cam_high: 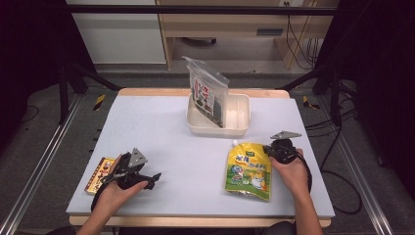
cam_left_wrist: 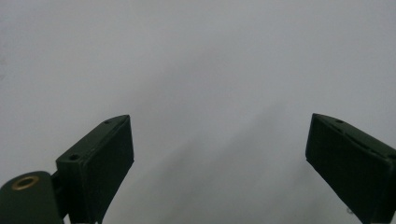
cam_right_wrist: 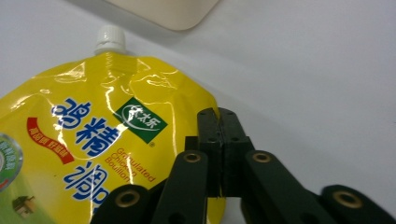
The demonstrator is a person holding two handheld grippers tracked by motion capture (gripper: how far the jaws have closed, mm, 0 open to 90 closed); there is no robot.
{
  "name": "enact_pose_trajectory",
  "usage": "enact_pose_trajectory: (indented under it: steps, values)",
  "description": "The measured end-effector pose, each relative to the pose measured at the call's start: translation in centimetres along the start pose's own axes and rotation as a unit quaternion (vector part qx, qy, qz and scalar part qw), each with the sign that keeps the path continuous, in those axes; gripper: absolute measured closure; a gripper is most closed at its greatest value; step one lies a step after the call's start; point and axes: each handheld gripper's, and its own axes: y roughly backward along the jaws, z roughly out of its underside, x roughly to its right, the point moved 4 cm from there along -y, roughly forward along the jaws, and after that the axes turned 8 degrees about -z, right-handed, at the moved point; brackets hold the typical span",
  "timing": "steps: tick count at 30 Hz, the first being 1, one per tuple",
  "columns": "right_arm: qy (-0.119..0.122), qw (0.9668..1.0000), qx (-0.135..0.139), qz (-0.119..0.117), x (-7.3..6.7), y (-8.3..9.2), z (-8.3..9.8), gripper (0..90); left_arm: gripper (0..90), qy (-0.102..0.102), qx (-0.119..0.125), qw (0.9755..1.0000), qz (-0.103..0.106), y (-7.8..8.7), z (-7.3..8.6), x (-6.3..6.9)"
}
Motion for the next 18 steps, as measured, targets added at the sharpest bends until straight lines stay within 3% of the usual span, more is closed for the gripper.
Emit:
enact_pose_trajectory:
  steps: [4, 10, 18]
  values:
    - [0.01, 0.9999, 0.007, -0.003, -0.5, 0.6, -0.5, 90.0, 7.8, 0.006, 0.002, 1.0, -0.001, 0.1, 0.0, -0.1]
    - [0.015, 0.9989, 0.04, -0.02, -1.3, 2.1, -2.2, 90.0, 7.8, 0.006, 0.0, 1.0, -0.002, 0.1, 0.0, -0.1]
    - [0.048, 0.9965, 0.064, -0.028, -2.9, 3.9, -4.6, 90.0, 8.0, 0.006, 0.007, 1.0, -0.002, 0.4, -0.6, -0.1]
